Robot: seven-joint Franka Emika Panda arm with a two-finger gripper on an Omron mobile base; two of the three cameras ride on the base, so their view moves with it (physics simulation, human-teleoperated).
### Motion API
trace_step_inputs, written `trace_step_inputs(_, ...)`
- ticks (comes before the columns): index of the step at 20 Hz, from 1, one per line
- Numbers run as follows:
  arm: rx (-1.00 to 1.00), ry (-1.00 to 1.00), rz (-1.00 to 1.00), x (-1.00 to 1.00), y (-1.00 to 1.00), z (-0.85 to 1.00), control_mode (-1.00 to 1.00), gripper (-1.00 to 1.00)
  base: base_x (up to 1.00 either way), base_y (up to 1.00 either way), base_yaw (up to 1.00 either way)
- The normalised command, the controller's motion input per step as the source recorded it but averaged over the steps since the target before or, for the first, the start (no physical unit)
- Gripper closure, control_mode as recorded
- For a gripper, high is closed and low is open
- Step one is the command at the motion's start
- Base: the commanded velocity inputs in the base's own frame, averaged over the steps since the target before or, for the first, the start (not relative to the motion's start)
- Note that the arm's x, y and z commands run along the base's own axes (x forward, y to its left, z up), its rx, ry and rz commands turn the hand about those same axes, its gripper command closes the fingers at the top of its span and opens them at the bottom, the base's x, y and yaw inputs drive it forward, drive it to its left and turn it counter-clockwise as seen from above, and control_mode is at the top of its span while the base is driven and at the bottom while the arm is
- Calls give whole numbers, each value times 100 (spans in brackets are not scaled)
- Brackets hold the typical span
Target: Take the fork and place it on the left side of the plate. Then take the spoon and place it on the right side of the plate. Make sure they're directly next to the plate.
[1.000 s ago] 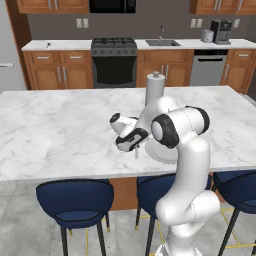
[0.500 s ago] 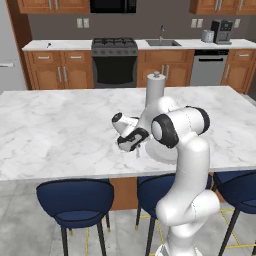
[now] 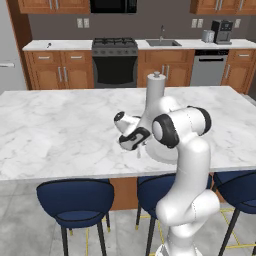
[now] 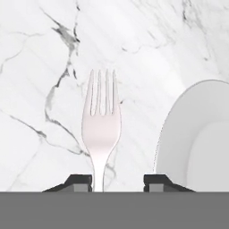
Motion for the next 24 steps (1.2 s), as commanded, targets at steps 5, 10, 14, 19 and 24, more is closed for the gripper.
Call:
trace_step_inputs(5, 6, -2, 0, -8, -29, 7, -100, -100, 0, 0, 0)
trace_step_inputs(10, 15, -5, 0, -22, -12, 53, -100, -100, 0, 0, 0)
trace_step_inputs(14, 19, -4, 0, -36, 0, 98, -100, -100, 0, 0, 0)
trace_step_inputs(19, 18, 0, 0, -68, 1, 100, -100, -100, 0, 0, 0)
trace_step_inputs(24, 11, 7, 0, -100, -16, 54, -100, -100, 0, 0, 0)
